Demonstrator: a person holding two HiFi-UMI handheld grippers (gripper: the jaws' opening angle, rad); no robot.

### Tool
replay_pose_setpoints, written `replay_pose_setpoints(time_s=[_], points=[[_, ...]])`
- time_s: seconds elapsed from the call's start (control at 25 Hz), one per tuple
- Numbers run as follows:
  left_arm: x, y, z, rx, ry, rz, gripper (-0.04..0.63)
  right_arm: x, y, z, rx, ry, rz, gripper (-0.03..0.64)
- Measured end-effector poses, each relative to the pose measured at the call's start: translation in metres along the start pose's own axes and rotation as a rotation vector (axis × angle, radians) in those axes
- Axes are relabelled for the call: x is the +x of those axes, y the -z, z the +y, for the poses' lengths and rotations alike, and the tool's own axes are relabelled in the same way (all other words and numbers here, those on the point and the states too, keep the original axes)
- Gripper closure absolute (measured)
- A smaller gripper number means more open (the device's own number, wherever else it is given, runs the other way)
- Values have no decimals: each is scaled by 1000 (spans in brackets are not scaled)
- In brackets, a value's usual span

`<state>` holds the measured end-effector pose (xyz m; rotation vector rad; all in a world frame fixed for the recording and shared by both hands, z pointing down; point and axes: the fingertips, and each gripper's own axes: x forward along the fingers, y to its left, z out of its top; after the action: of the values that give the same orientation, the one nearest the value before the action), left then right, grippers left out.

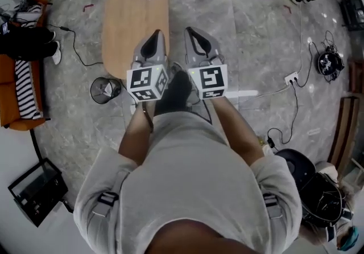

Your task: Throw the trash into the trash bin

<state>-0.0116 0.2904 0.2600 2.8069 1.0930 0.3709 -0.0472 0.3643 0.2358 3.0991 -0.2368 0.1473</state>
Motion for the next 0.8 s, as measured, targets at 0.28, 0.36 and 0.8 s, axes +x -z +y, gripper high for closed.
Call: replay_pose_setpoints(time_s=[0.28, 0.36, 0.8], points=[[106, -26, 67, -36, -54, -15, 580, 120, -6, -36, -51, -86, 80, 609], [132, -36, 84, -44, -70, -23, 580, 154, -8, -44, -60, -120, 107, 609], [168, -49, 197, -82, -256, -31, 580, 299, -7, -8, -168, -370, 152, 609]])
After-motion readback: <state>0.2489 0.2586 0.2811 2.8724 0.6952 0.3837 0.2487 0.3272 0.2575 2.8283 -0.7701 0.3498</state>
